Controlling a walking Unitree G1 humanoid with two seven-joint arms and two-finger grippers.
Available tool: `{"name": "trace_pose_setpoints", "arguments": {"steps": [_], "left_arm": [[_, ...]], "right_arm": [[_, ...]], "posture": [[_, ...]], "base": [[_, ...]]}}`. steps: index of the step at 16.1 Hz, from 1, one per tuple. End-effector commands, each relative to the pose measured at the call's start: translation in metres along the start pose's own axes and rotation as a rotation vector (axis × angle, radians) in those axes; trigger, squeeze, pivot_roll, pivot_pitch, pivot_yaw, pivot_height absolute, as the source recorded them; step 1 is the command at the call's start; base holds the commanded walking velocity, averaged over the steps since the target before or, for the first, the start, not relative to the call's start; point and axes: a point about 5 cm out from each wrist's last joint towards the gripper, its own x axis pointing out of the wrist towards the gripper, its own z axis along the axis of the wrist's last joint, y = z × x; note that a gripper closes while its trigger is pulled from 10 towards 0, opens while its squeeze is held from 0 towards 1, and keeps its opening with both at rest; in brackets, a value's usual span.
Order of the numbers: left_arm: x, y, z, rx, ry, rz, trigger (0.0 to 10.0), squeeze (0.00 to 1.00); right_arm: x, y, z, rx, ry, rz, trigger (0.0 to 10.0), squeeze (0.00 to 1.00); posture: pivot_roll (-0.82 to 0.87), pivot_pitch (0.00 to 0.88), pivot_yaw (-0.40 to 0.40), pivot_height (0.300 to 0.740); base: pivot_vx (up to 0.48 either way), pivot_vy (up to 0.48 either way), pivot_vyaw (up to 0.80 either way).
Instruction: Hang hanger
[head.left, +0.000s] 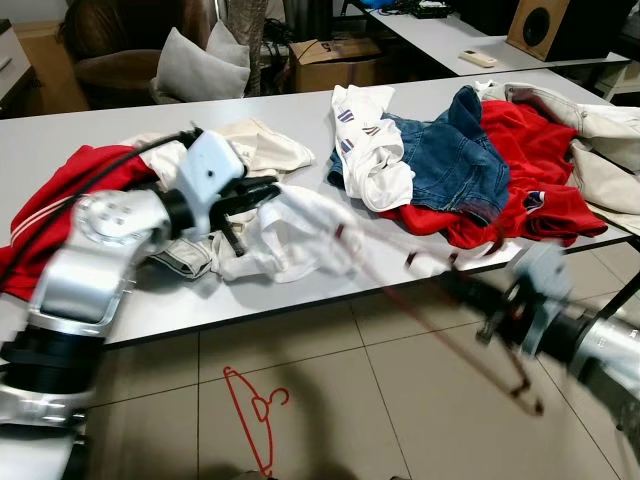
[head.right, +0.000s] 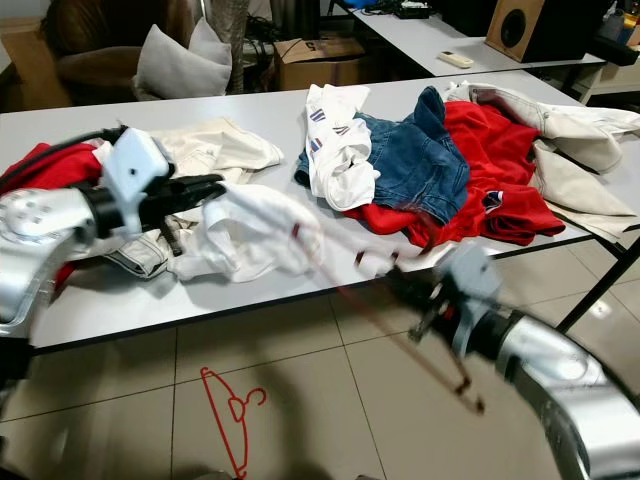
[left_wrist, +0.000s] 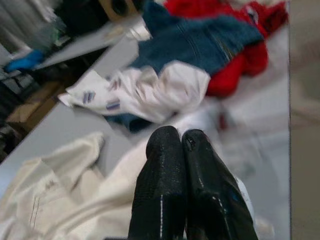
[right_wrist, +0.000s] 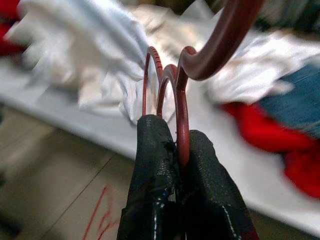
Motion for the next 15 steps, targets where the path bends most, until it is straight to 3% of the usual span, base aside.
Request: {"name": "trace_pose_setpoints", "arguments": {"steps": [1,3,6,7,8,10,11,13,14,15], "left_arm": [[-0.002,0.0,0.005,0.015,-0.006,-0.025,0.0,0.0],[-0.01,-0.002,0.002,0.007,0.03,-0.094,0.0,0.0],[-0.009,-0.007,-0.001,-0.046,0.022,-0.122,0.0,0.0],[-0.006,-0.01,-0.002,-0.078,0.005,-0.132,0.0,0.0],[0.0,-0.017,-0.004,-0.168,-0.04,-0.145,0.0,0.0],[0.008,-0.022,-0.011,-0.234,-0.031,-0.135,0.0,0.0],[0.011,-0.021,-0.018,-0.23,-0.002,-0.102,0.0,0.0],[0.017,-0.014,-0.037,-0.115,0.118,0.012,0.0,0.0],[0.021,-0.01,-0.044,-0.111,0.141,0.074,0.0,0.0],[0.022,-0.01,-0.045,-0.161,0.127,0.093,0.0,0.0]], "right_arm": [[-0.003,-0.007,0.007,-0.015,-0.034,-0.043,10.0,0.0],[-0.004,-0.009,0.022,-0.009,-0.132,-0.043,10.0,0.0],[-0.002,0.002,0.015,-0.013,-0.101,0.028,10.0,0.0],[-0.002,0.004,0.012,-0.01,-0.093,0.033,10.0,0.0],[-0.002,0.005,0.011,0.005,-0.096,0.025,10.0,0.0],[-0.004,0.002,0.013,0.023,-0.119,0.006,10.0,0.0],[-0.004,0.001,0.015,0.036,-0.132,0.001,10.0,0.0],[-0.005,0.001,0.014,0.069,-0.151,-0.003,10.0,0.0],[-0.005,0.003,0.012,0.086,-0.153,-0.002,10.0,0.0],[-0.005,0.004,0.011,0.091,-0.152,0.0,10.0,0.0]], "posture": [[-0.17,0.0,0.019,0.71],[-0.17,0.0,0.019,0.71],[-0.18,0.0,0.022,0.71],[-0.18,0.0,0.022,0.71],[-0.18,0.0,0.022,0.71],[-0.18,0.0,0.027,0.71],[-0.18,0.0,0.027,0.71],[-0.19,0.0,0.031,0.71],[-0.19,0.0,0.03,0.71],[-0.19,0.0,0.029,0.71]], "base": [[0.0,0.0,0.0],[0.0,0.0,0.0],[0.0,0.0,0.0],[0.0,0.0,0.0],[0.0,0.0,0.0],[0.0,0.0,0.0],[0.0,0.0,0.0],[0.0,0.0,0.0],[0.0,0.0,0.0],[0.0,0.0,0.0]]}}
